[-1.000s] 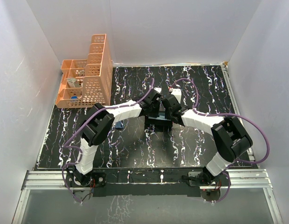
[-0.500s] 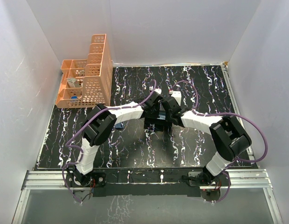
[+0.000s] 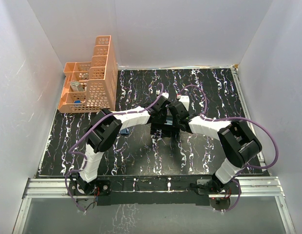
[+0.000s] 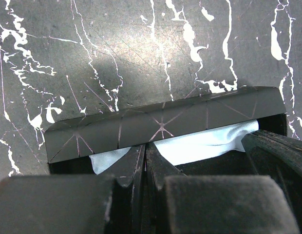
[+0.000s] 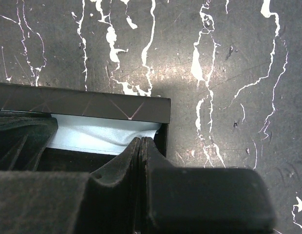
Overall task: Organize the sunglasses
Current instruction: Place the glasses cleaning cloth in the sunglasses case.
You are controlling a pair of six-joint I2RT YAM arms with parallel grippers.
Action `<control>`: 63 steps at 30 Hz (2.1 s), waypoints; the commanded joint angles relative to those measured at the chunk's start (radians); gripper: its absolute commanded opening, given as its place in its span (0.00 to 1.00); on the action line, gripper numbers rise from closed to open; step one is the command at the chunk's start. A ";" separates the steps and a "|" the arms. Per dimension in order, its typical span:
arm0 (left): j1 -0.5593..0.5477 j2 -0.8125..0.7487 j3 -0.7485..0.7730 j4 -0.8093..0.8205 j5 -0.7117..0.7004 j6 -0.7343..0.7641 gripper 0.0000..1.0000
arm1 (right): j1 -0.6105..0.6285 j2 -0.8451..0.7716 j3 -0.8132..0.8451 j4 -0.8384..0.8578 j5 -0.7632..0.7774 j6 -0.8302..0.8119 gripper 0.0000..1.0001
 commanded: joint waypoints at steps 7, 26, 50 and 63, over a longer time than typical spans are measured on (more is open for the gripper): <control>-0.006 0.020 -0.002 -0.036 -0.009 -0.005 0.00 | 0.002 0.006 0.056 0.048 -0.012 0.018 0.00; -0.006 0.019 0.002 -0.040 -0.005 -0.005 0.00 | 0.007 0.039 0.070 0.080 -0.032 0.036 0.00; -0.007 0.016 -0.004 -0.046 -0.010 -0.004 0.00 | 0.025 0.041 0.063 -0.066 0.090 0.060 0.00; -0.007 0.005 -0.017 -0.037 -0.008 -0.005 0.00 | 0.042 -0.006 0.061 -0.091 0.127 0.024 0.00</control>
